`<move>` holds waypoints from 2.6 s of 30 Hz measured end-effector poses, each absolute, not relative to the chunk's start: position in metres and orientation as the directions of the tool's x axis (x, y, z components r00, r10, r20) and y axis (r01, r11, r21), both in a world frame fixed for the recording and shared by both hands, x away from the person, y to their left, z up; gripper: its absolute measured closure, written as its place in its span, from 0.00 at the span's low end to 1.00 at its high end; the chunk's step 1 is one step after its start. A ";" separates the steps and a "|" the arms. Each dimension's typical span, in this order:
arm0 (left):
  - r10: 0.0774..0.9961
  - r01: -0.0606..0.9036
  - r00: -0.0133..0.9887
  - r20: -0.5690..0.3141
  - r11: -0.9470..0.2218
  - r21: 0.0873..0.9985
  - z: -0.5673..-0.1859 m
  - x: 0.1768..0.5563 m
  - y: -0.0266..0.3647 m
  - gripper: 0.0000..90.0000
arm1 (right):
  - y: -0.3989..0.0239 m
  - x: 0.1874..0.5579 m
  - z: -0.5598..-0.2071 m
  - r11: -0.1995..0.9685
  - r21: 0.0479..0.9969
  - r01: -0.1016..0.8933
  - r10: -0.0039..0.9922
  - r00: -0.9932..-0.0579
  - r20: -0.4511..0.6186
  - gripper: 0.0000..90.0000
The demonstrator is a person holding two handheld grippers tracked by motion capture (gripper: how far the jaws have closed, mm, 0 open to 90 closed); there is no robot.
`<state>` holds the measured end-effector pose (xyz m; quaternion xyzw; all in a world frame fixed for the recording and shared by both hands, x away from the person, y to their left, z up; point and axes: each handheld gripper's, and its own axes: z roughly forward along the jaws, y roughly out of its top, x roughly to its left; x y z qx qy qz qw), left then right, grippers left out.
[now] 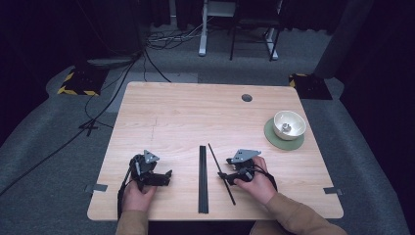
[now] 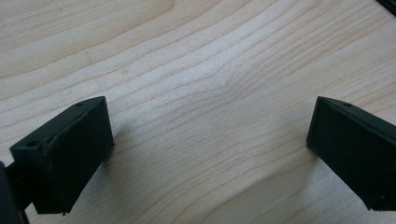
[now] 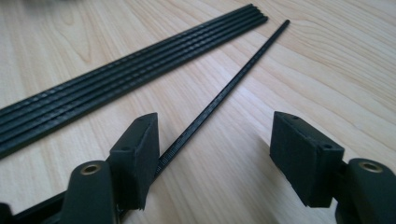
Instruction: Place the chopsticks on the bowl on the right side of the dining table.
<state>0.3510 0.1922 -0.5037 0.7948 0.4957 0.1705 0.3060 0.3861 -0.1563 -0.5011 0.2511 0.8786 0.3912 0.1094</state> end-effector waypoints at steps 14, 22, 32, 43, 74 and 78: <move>0.892 0.684 0.450 -0.032 -0.321 0.655 -0.504 0.351 0.192 0.01 | -0.176 0.397 -0.495 0.565 0.723 0.399 0.572 -0.820 0.006 0.75; 0.894 0.683 0.446 -0.028 -0.321 0.656 -0.504 0.351 0.192 0.01 | -0.186 0.396 -0.496 0.547 0.725 0.419 0.605 -0.796 0.005 0.78; 0.895 0.683 0.446 -0.027 -0.321 0.656 -0.504 0.351 0.192 0.01 | -0.195 0.390 -0.493 0.564 0.702 0.436 0.608 -0.794 0.005 0.92; 0.894 0.683 0.446 -0.027 -0.321 0.656 -0.504 0.351 0.192 0.01 | -0.207 0.400 -0.495 0.502 0.721 0.478 0.672 -0.740 0.022 0.96; 0.897 0.686 0.441 -0.034 -0.312 0.657 -0.504 0.350 0.192 0.01 | -0.242 0.392 -0.420 0.464 0.794 0.393 0.610 -0.792 0.035 0.96; 0.897 0.685 0.441 -0.033 -0.313 0.658 -0.504 0.350 0.193 0.01 | -0.250 0.393 -0.404 0.466 0.800 0.378 0.603 -0.797 0.025 0.96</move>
